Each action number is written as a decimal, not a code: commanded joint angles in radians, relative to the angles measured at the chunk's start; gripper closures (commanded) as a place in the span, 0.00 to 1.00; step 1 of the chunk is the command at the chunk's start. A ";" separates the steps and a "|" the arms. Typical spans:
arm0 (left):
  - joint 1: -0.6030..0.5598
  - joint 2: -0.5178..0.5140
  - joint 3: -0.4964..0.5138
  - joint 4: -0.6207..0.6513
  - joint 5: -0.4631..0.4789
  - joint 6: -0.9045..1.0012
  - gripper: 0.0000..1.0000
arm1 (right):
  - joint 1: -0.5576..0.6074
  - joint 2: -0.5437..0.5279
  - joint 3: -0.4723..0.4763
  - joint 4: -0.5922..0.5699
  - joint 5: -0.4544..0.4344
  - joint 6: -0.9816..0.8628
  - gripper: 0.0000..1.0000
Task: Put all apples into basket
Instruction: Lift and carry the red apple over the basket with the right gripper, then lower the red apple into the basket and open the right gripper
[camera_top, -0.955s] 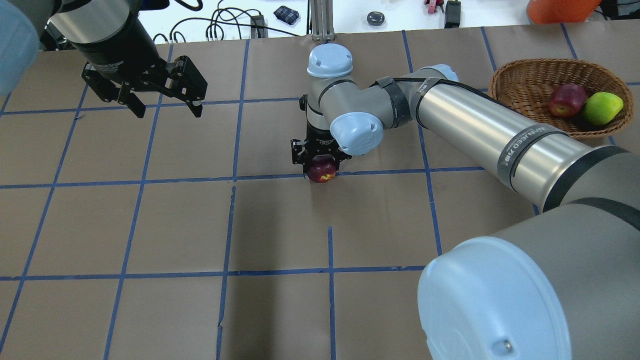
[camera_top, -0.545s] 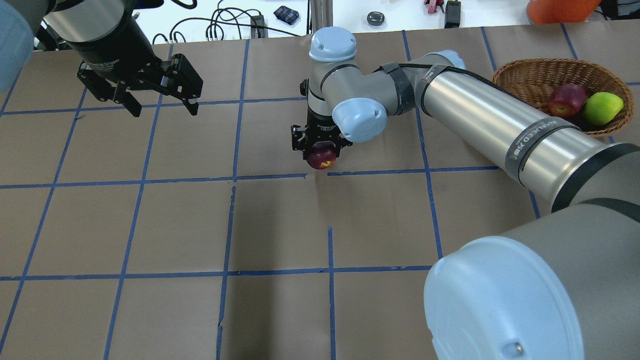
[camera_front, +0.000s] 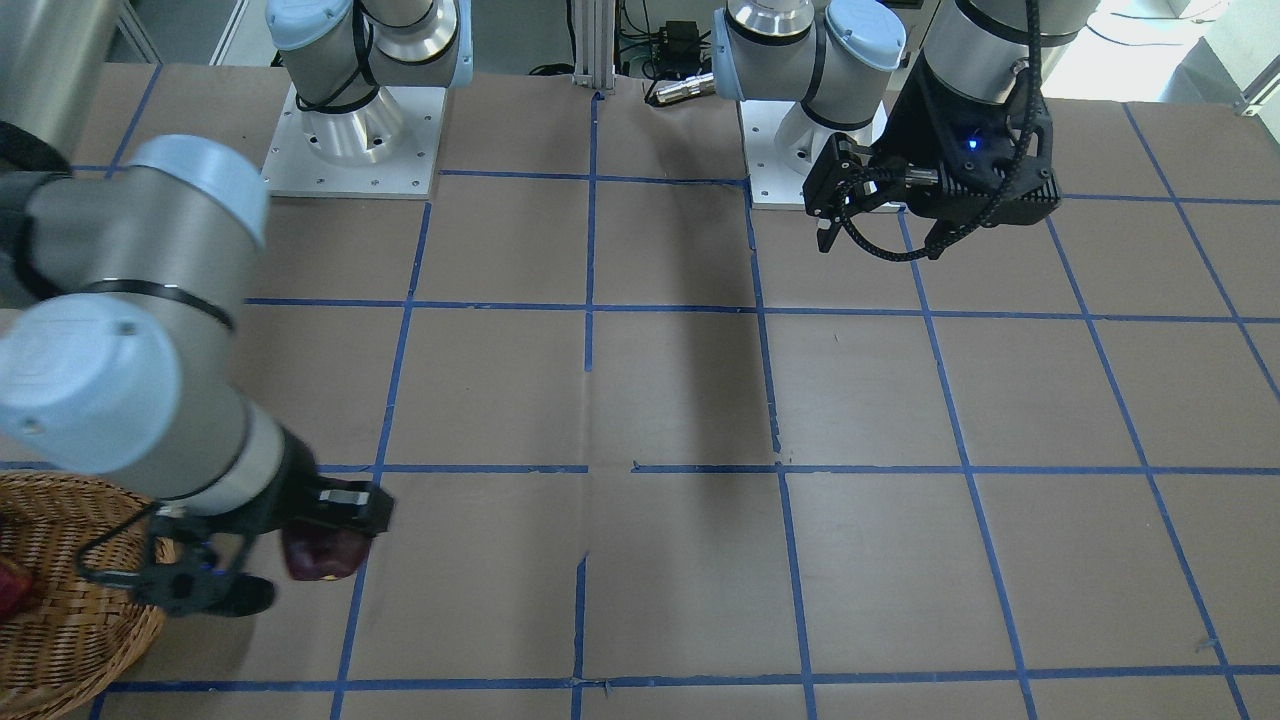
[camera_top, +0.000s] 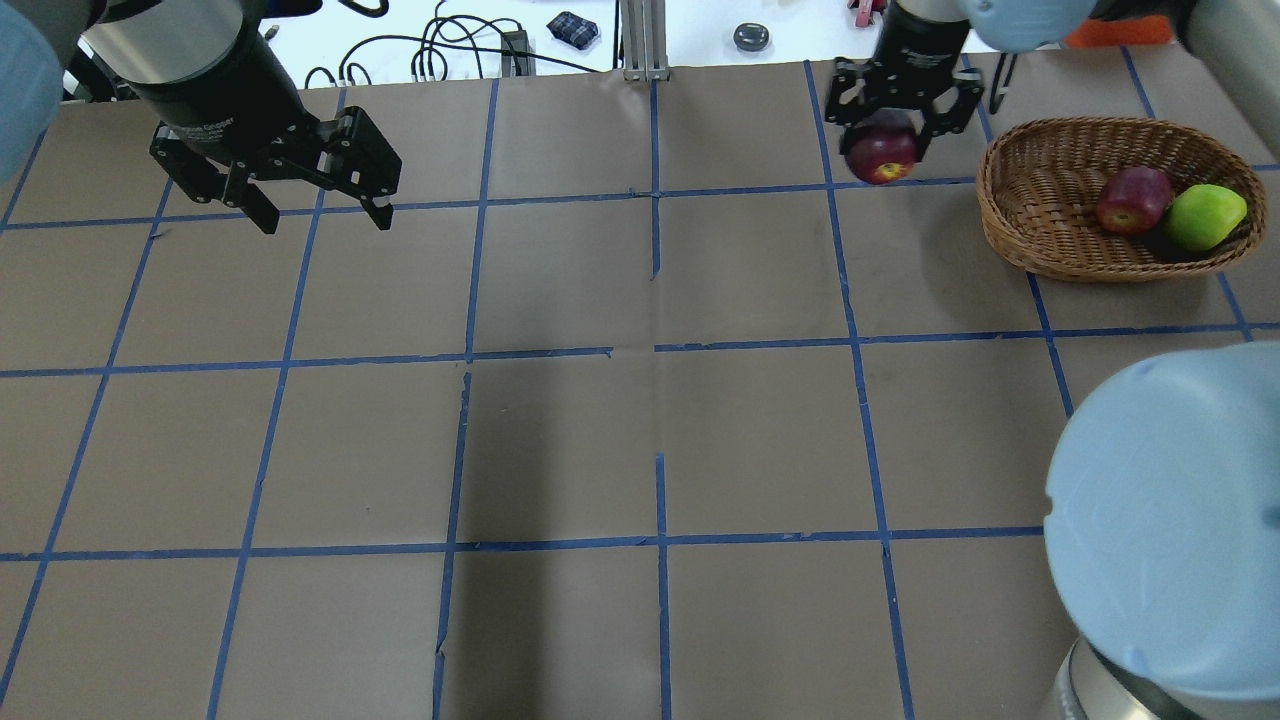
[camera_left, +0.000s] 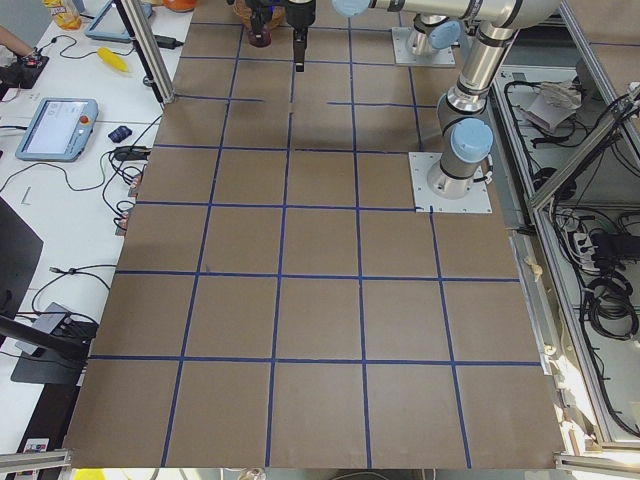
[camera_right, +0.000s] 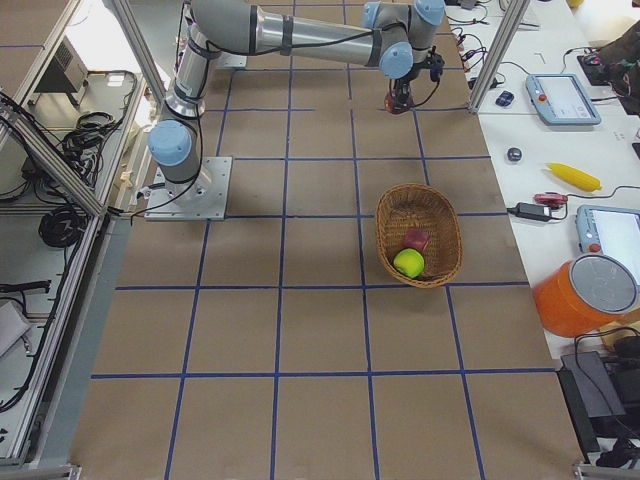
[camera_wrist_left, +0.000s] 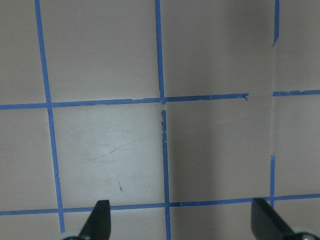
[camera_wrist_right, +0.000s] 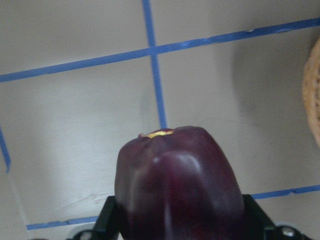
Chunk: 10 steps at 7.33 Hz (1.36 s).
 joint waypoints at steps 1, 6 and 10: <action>0.000 -0.002 0.000 0.000 0.000 0.000 0.00 | -0.141 0.043 -0.001 -0.051 -0.066 -0.148 1.00; 0.002 -0.002 0.000 -0.002 0.000 0.001 0.00 | -0.240 0.148 0.017 -0.166 -0.112 -0.278 0.41; 0.003 0.000 0.000 0.000 0.000 0.001 0.00 | -0.242 0.134 -0.002 -0.113 -0.112 -0.275 0.00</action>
